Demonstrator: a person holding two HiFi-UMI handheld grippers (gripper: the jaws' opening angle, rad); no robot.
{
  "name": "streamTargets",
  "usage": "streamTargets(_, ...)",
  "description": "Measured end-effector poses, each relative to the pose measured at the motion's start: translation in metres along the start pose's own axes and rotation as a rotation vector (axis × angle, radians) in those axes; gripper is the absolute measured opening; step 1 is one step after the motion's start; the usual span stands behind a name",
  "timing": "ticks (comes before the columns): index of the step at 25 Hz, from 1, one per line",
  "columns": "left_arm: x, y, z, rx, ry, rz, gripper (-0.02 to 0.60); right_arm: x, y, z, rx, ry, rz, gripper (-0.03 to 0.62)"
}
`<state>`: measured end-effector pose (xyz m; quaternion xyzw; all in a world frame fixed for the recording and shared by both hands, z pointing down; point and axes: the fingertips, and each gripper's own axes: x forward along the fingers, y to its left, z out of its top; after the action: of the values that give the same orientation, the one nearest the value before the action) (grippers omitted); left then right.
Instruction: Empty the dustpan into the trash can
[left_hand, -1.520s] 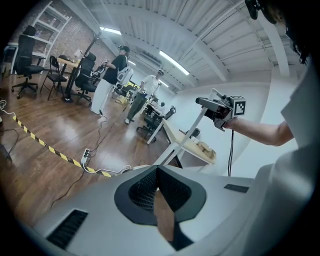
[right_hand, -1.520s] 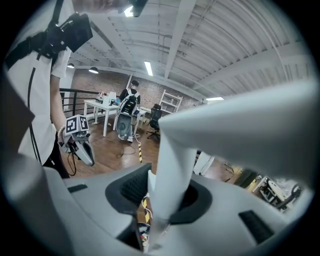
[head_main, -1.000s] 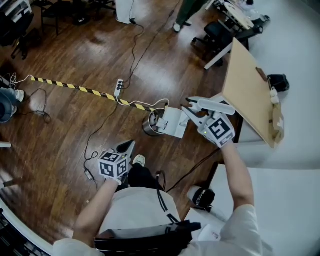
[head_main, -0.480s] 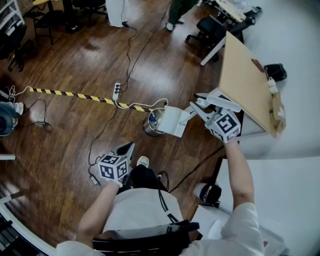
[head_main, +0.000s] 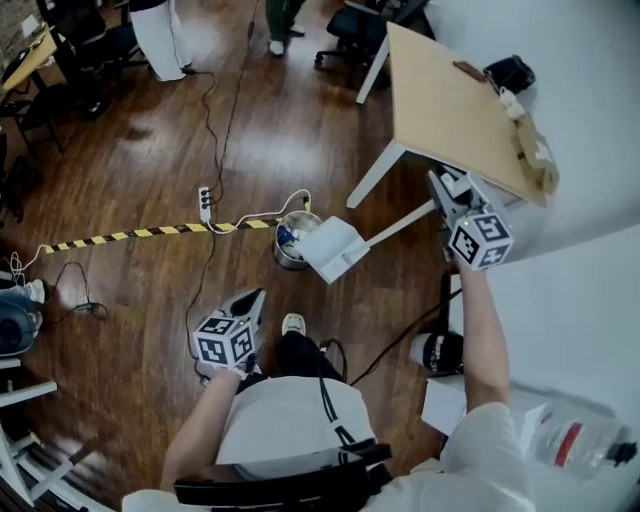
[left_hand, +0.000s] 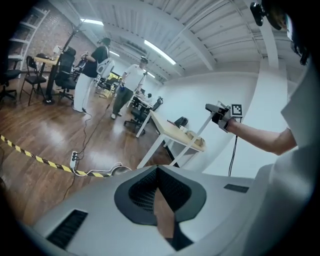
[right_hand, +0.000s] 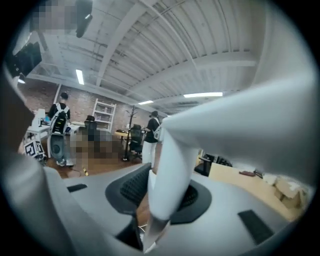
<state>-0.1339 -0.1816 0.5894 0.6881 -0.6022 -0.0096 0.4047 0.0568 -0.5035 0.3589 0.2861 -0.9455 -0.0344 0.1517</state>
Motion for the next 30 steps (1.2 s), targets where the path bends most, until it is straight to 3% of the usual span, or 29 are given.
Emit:
streamTargets(6,0.027,-0.026,-0.002,0.045,0.059,-0.061,-0.009,-0.087,-0.034,0.011,0.092,0.000,-0.226,0.113)
streamTargets(10,0.038,-0.039,-0.008,0.067,0.094,-0.087,-0.009,-0.129,-0.051,-0.015,0.146,0.039,-0.346,0.112)
streamTargets(21,0.059,-0.051,-0.025,0.109,0.198,-0.070,-0.009,-0.132,-0.078,-0.251,0.320,0.147,-0.657,0.114)
streamTargets(30,0.071,-0.033,-0.033,0.083,0.255,0.006,-0.009,-0.129,-0.053,-0.361,0.449,0.184,-0.800,0.137)
